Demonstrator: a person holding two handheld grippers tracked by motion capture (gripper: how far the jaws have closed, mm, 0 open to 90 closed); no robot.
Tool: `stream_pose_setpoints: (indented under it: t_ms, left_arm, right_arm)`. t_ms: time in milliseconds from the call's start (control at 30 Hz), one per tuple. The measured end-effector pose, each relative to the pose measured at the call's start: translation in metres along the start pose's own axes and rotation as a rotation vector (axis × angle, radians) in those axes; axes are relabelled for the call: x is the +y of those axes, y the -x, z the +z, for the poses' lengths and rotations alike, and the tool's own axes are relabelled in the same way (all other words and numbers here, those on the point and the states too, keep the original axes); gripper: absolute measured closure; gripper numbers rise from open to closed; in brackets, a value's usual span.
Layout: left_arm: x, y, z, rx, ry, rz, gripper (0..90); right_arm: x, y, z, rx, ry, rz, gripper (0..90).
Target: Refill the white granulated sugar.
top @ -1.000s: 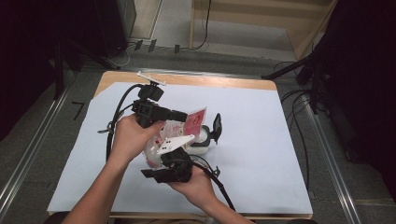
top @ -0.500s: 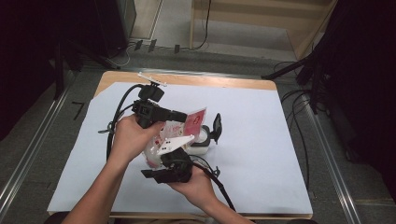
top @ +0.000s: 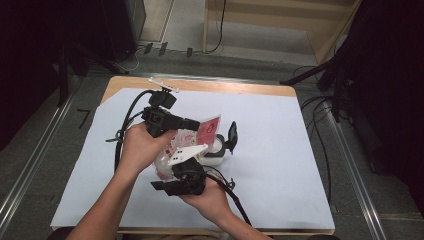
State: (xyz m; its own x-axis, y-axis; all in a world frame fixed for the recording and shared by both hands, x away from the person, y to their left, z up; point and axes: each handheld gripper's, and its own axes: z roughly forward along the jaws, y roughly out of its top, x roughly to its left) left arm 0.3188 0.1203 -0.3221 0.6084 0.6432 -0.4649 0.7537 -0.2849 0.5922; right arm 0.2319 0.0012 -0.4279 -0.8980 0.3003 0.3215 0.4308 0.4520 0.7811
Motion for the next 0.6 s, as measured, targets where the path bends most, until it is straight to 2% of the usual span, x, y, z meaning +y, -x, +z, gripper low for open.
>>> stream_pose_setpoints:
  t_ms: [300, 400, 467, 500, 567, 600]
  left_arm:
    - [0.011, 0.000, 0.004, -0.004, -0.040, -0.001, 86.6]
    - [0.014, 0.001, 0.005, 0.003, -0.050, 0.016, 86.4]
    - [0.011, 0.001, 0.004, -0.012, -0.035, 0.010, 86.4]
    - [0.009, 0.000, 0.004, -0.026, -0.020, -0.006, 86.4]
    - [0.008, -0.001, 0.004, -0.047, -0.025, -0.004, 86.0]
    - [0.007, -0.001, 0.003, -0.043, -0.022, 0.001, 85.9]
  right_arm:
    - [0.004, 0.003, -0.002, 0.005, 0.020, 0.014, 64.3]
    - [0.004, 0.004, -0.003, 0.008, 0.026, 0.019, 64.3]
    - [0.004, 0.004, -0.003, 0.006, 0.025, 0.019, 64.3]
    - [0.004, 0.003, -0.003, 0.005, 0.023, 0.016, 64.3]
    - [0.003, 0.003, -0.002, -0.001, 0.014, 0.008, 64.4]
    - [0.003, 0.002, -0.001, -0.001, 0.011, 0.005, 64.3]
